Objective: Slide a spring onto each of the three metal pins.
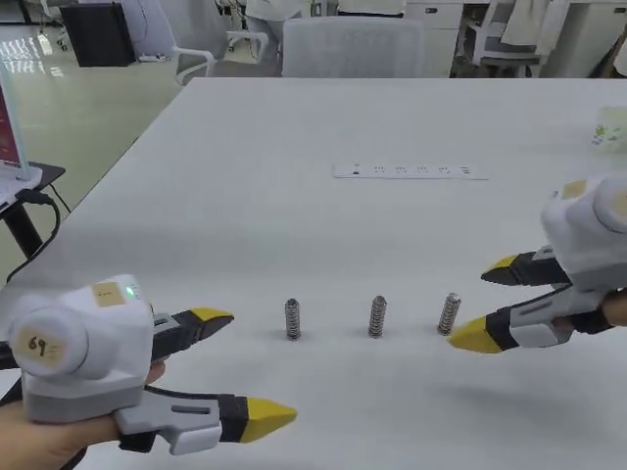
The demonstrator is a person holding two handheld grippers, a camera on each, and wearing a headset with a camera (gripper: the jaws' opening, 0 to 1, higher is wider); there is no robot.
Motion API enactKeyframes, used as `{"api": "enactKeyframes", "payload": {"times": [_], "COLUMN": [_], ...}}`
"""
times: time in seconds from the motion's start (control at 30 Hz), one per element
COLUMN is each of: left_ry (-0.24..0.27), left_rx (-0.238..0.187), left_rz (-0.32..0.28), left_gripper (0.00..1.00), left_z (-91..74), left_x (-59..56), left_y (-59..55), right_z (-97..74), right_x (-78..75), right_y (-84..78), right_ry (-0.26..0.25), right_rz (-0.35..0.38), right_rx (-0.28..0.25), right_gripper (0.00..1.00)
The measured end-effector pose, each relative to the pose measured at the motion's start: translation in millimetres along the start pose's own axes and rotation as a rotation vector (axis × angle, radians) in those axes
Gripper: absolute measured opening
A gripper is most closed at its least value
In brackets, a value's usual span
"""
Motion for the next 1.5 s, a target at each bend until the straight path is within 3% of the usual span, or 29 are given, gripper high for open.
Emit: {"api": "enactKeyframes", "payload": {"times": [0.13, 0.27, 0.9, 1.2, 1.5], "left_ry": [0.009, 0.015, 0.046, 0.049, 0.050], "left_rx": [-0.011, -0.018, -0.047, -0.049, -0.041], "left_rz": [-0.013, -0.025, -0.069, -0.084, -0.091], "left_gripper": [0.74, 0.74, 0.75, 0.75, 0.75], "left_z": [-2.1, -3.7, -14.0, -16.9, -17.5], "left_x": [0.3, 0.0, 2.3, -1.0, -2.8], "left_y": [0.1, -0.9, -6.5, -12.1, -15.8], "right_z": [-6.8, -12.3, -21.7, -21.0, -23.5], "right_x": [4.7, 13.1, 37.0, 42.6, 40.0], "right_y": [-6.1, -6.9, -33.2, -47.7, -40.8], "right_ry": [-0.014, -0.005, -0.036, -0.065, -0.099], "right_rz": [0.002, 0.011, 0.051, 0.076, 0.076], "right_rx": [-0.041, -0.127, -0.272, -0.300, -0.331], "right_gripper": [0.62, 0.64, 0.70, 0.73, 0.75]}}
Point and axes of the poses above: the centre of the closed fingertips' face, and the gripper's own axes: z roughly forward along the fingers, x roughly to its left, y roughly out of its top, the point moved 6 cm from there along -z, roughly backward along the fingers, and after that the axes turned 6 degrees about y, right-handed, at the moved point
